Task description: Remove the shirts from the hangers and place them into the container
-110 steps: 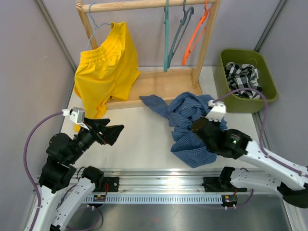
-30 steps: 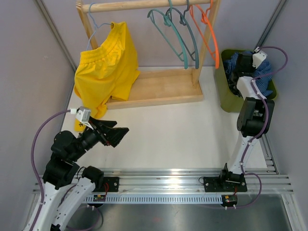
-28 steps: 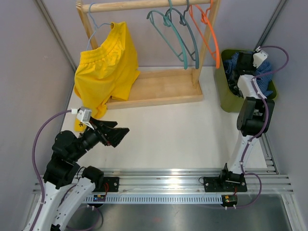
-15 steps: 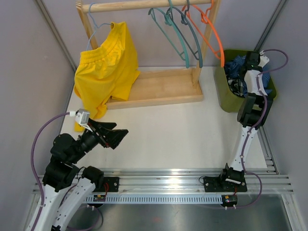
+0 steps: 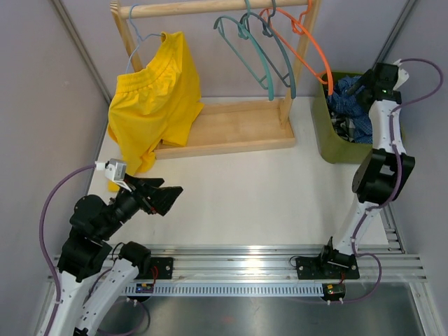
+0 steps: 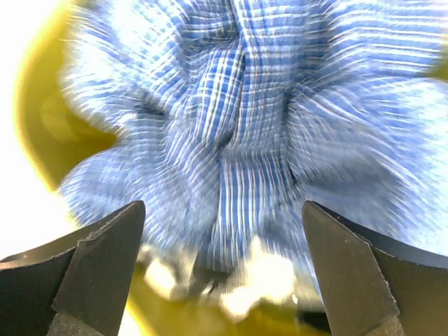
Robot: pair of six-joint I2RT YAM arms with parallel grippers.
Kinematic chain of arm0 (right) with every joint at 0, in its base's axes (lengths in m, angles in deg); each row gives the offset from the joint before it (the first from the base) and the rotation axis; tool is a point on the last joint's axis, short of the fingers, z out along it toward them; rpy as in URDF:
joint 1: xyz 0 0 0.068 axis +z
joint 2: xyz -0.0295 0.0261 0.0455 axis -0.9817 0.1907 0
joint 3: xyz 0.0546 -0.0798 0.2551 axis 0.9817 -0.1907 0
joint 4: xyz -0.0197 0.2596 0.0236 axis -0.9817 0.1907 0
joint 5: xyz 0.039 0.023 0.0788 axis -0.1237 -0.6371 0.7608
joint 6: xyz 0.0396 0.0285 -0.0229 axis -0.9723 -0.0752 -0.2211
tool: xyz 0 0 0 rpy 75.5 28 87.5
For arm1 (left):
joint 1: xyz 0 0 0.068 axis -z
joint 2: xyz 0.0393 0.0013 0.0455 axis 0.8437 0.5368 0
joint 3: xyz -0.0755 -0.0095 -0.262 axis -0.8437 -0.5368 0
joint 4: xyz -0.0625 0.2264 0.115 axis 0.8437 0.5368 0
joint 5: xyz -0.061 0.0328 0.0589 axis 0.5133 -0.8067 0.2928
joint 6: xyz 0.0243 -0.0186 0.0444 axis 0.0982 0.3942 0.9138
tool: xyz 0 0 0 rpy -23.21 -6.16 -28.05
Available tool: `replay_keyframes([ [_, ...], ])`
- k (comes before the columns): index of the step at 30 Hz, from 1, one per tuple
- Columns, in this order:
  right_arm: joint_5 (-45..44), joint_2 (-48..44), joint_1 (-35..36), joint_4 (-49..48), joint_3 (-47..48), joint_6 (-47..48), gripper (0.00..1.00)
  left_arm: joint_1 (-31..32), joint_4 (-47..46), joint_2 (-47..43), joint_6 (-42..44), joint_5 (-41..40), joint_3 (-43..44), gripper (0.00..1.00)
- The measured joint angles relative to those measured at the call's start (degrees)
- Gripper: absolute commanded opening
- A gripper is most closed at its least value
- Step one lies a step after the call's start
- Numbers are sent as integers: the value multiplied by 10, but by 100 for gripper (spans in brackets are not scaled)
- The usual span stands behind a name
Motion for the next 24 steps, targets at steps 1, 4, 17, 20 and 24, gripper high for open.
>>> replay_keyframes([
  [1,-3,-38,0,-2,-19,1,99,0,0,0,3,-2,3,99],
  [4,-18,-155,0,-28,-65,8,99,0,1,0,11,-3,11,99],
  [17,4,-599,99,-67,-441,40,100,0,-4,1,35,3,42,99],
  [20,83,-691,130,-30,-516,39,99,0,-6,1,42,13,45,99],
  [24,209,-826,134,-1,-530,37,99,0,-13,1,46,34,48,99],
])
